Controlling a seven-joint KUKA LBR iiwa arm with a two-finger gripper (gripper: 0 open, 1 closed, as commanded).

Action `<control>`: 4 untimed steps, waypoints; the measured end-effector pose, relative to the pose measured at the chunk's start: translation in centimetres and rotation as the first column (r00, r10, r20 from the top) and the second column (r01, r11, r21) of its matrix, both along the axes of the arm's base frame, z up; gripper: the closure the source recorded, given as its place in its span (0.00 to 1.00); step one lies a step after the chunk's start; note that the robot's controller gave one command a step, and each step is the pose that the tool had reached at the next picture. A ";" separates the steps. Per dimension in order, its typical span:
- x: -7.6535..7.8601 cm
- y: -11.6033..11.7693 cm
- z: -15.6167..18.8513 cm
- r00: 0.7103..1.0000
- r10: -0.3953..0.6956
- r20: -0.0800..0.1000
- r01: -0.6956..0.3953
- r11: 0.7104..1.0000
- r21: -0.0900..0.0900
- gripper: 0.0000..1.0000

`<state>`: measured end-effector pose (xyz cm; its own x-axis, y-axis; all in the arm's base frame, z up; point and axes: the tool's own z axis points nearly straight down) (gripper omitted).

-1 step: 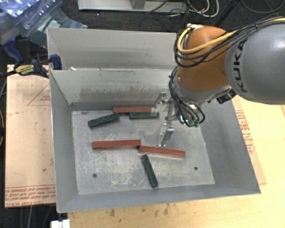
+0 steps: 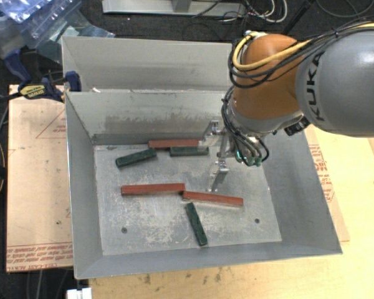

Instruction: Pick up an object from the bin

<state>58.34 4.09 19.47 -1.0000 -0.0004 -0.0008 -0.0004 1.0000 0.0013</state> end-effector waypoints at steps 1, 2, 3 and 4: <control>-2.0 -0.4 -5.0 1.000 -0.002 0.006 0.002 1.000 0.000 0.00; 2.0 -2.0 -11.5 0.998 -0.059 0.018 0.059 0.998 0.004 1.00; 2.0 -2.0 -11.5 0.998 -0.059 0.018 0.059 0.998 0.004 1.00; 1.3 -1.9 2.0 1.000 -0.009 0.004 0.009 1.000 -0.001 1.00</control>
Offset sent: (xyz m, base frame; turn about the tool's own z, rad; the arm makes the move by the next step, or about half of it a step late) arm 0.0134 -0.0216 -0.1247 0.0589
